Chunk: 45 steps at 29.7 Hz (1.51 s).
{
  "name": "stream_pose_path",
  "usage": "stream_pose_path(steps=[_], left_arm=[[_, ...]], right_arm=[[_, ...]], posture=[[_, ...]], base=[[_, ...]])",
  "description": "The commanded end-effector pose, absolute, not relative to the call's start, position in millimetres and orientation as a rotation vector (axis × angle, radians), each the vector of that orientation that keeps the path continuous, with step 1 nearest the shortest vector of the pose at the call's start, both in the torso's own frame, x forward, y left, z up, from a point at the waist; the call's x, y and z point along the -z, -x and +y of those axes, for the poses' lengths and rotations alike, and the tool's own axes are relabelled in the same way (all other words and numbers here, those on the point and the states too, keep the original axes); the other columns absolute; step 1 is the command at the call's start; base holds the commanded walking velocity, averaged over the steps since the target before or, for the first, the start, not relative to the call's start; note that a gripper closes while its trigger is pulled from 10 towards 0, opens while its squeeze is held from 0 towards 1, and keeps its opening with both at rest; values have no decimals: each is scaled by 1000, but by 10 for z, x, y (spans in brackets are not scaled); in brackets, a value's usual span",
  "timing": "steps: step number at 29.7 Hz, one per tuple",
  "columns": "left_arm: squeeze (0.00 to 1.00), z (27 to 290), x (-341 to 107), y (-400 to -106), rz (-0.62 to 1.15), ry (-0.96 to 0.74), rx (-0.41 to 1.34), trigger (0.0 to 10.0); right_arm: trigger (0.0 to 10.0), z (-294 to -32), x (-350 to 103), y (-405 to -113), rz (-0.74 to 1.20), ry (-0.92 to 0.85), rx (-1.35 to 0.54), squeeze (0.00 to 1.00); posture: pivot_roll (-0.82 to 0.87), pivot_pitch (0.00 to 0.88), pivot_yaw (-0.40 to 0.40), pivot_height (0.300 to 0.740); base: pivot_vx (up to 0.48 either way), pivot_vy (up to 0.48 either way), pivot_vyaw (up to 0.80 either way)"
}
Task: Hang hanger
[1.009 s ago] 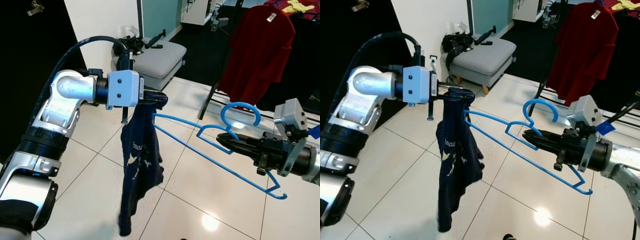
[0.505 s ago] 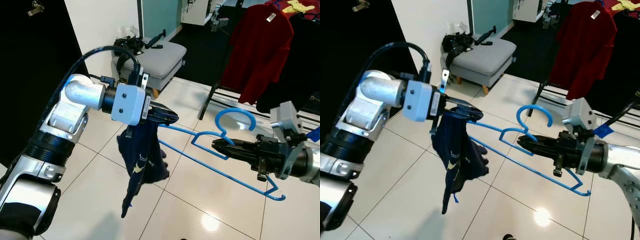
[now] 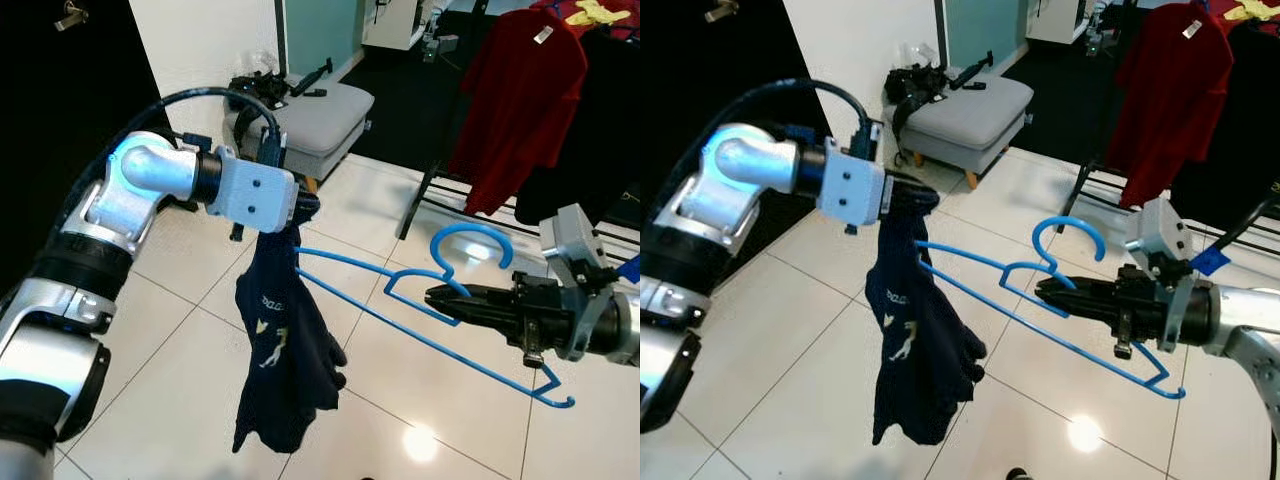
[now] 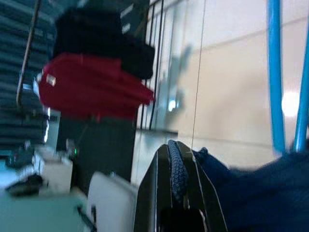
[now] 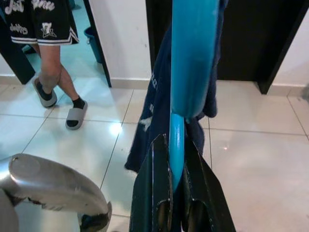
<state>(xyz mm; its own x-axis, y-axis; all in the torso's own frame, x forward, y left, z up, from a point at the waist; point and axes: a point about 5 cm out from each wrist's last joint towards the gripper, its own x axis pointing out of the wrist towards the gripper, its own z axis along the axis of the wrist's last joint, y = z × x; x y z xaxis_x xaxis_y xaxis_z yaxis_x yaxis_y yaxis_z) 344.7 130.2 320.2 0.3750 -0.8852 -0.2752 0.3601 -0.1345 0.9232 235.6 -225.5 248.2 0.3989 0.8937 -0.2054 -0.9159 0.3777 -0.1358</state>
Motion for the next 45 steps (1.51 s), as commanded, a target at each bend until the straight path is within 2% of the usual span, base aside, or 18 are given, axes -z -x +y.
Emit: stream_pose_path(steps=[1,7,11,18,22,28,38,41,44,45], left_arm=[[0,1315,-3320,-3415,-593,-1302,1149,10000],[0,1020,-3374,-3159,-781,-1085,1347,10000],[0,897,-3416,-3085,-835,-1001,1395,10000],[0,934,-3391,-3084,-826,-999,1393,10000],[0,984,-3338,-3159,-778,-1036,1359,10000],[0,1000,-3310,-3210,-736,-1050,1333,10000],[0,807,-3222,-3114,-768,-973,1413,10000],[0,657,-3195,-3012,-820,-865,1455,10000],[0,622,-3198,-2989,-834,-833,1461,10000],[0,575,-3214,-2961,-856,-775,1463,10000]], right_arm=[[10000,-2265,-2499,-2337,103,242,-1173,0],[10000,-2197,-2465,-2442,73,258,-1139,0],[10000,-2164,-2462,-2500,45,262,-1105,0],[10000,-2207,-2481,-2563,22,277,-1025,0],[10000,-2304,-2531,-2632,0,305,-918,0],[10000,-2340,-2593,-2650,-37,307,-875,0],[10000,-2135,-2586,-2677,-94,254,-928,0],[10000,-2055,-2590,-2852,-161,196,-805,0],[10000,-2036,-2588,-2885,-173,180,-781,0],[10000,-2009,-2576,-2902,-179,170,-771,0]], posture=[[-38,129,40,740],[-31,124,39,740],[-30,124,42,740],[-31,128,46,740],[-34,129,49,740],[-40,132,50,740],[-41,131,47,740],[-36,130,47,740],[-36,130,47,740],[-33,131,48,740]], base=[[0,0,0],[0,0,0],[0,0,0],[0,0,0],[0,0,0],[0,0,0],[0,0,0],[0,0,0],[0,0,0],[0,0,0]])
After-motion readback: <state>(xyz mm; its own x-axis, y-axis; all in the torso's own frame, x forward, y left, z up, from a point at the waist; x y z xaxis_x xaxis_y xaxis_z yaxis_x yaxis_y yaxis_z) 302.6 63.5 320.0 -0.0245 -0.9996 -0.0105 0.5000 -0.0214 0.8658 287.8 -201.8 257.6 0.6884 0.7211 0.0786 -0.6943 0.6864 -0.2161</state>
